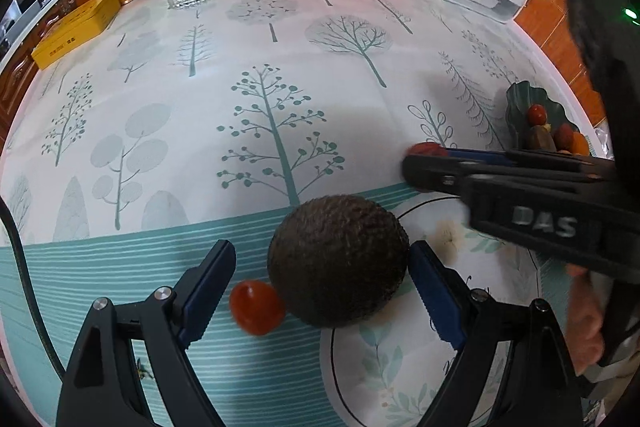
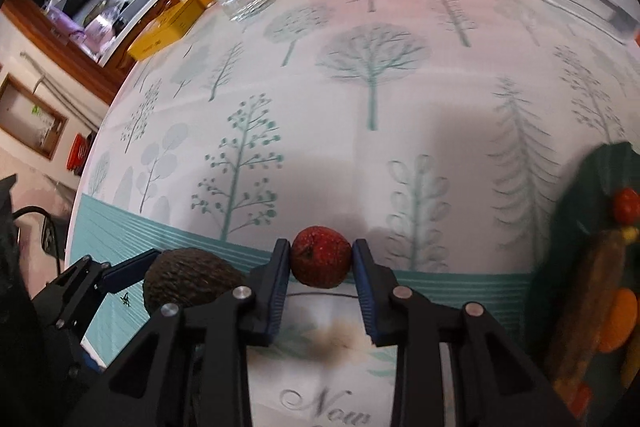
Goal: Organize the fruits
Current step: 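Grasp the dark avocado with the left tool while the right tool holds the red fruit, then carry the avocado with the left tool while the right tool carries the red fruit to the green plate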
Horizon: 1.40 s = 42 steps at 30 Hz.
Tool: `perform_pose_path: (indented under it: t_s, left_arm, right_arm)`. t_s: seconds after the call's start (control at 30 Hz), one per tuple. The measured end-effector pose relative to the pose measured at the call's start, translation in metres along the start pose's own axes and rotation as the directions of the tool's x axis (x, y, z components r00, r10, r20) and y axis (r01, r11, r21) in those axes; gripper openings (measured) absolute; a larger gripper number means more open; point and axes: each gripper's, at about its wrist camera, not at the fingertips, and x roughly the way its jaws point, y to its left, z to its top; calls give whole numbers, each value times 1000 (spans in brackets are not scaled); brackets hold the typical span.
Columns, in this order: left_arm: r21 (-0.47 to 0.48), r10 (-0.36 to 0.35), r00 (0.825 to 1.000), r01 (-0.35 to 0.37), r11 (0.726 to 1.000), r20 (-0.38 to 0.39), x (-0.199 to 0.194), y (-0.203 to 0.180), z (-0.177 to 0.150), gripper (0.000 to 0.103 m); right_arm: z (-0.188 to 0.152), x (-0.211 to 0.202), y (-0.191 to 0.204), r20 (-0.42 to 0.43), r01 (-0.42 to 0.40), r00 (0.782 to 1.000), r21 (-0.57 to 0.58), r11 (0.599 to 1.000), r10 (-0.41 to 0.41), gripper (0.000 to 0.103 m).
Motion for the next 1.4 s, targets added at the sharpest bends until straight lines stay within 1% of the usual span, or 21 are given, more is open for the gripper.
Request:
perform_pose_path:
  t_s: [0.03,0.07,0.1,0.13,0.17,0.2,0.33,0.63,0.87,1.0,1.17,1.4]
  left_arm:
    - [3,4,1000,-4,1000,-1,2,-1,1,87]
    - [5,5,1000,-5,1000,-3,3,-2,2,83]
    - [8,1,1000,-1,1000,-6,4,-2,3,76]
    - [11,-7,1000,7,1000,-13,6,-4,4,72]
    - [14,-12,1000,12,1000,-21,8,-5,4,65]
    - [18,-12,1000,13,1000,-28,10,-6,4,64]
    - [44,-2,1000,3,999,-18,8,-10,1,64]
    - [29,29,999,-28,999,-30,2,-13,-5,63]
    - [35,33,999,-32,999,-23,-17,-25,-10,63]
    - [51,18,1000,-18,999,-8,-32,-38,-15,63]
    - [86,3,1000,-3,996,5,-48,-64,-19,63]
    - [162,-42,999,40,986,15,-61,-118,-14,63]
  right_arm:
    - [-3,-4,-4,6,2,1000,10,1000,-2,31]
    - [-4,-7,-7,11,3,1000,16,1000,-3,31]
    - [-6,-10,-8,15,5,1000,19,1000,-6,31]
    - [-8,-13,-10,21,10,1000,21,1000,-11,31]
    - [-11,-16,-11,25,14,1000,22,1000,-14,31]
    - [-14,-19,-13,28,17,999,25,1000,-18,31]
    - [-24,-25,-15,32,18,999,32,999,-19,31]
    - [-46,-33,-13,31,17,999,25,1000,-17,31]
    - [-57,-49,-14,57,9,998,19,1000,-10,31]
    - [-64,-63,-18,79,1,997,24,1000,-3,31]
    - [-78,-84,-31,108,-5,994,40,999,0,31]
    - [-99,-118,-67,150,9,988,93,996,-23,31]
